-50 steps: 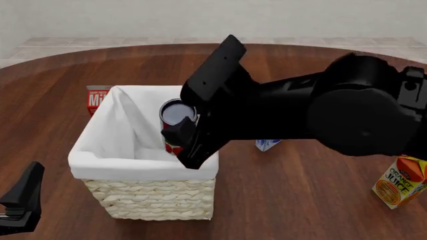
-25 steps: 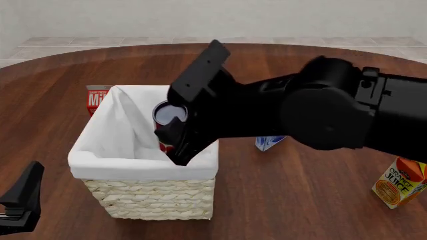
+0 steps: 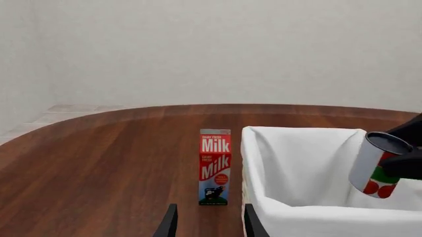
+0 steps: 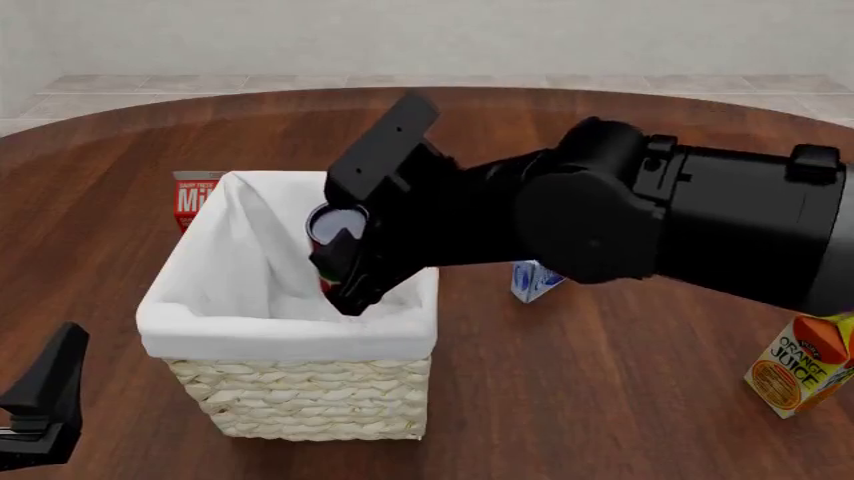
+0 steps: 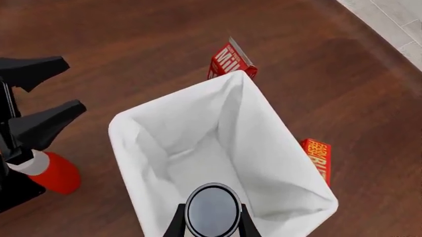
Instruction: Pick up the alphabet soup and the tomato sauce, and put them in the basket.
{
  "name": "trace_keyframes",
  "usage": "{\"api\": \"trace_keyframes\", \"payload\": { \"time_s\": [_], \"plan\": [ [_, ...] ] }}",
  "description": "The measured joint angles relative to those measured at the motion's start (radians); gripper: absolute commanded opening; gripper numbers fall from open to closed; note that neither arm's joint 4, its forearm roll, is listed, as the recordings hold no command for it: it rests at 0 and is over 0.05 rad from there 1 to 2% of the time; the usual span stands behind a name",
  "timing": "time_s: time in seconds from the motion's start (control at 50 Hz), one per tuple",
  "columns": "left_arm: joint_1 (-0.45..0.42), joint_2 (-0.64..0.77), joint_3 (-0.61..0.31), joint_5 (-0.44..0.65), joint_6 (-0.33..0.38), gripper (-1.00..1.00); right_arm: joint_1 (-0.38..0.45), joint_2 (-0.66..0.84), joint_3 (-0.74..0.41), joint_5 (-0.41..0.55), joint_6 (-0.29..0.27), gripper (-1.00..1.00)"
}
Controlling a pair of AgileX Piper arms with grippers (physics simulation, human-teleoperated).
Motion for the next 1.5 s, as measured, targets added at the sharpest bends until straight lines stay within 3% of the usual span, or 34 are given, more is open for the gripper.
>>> {"api": "trace_keyframes", "payload": {
  "time_s": [0.7,0.72,1.5],
  "plan": [
    [-0.002,0.0,0.0,-0.002,0.0,1.0,-0.019,0.09,0.001,-0.022,-0.002,-1.0],
    [-0.002,0.0,0.0,-0.002,0.0,1.0,-0.02,0.091,0.001,-0.022,-0.002,1.0],
    [-0.002,0.0,0.0,-0.002,0.001,1.0,-0.029,0.108,-0.014,-0.016,0.019,1.0]
  ]
}}
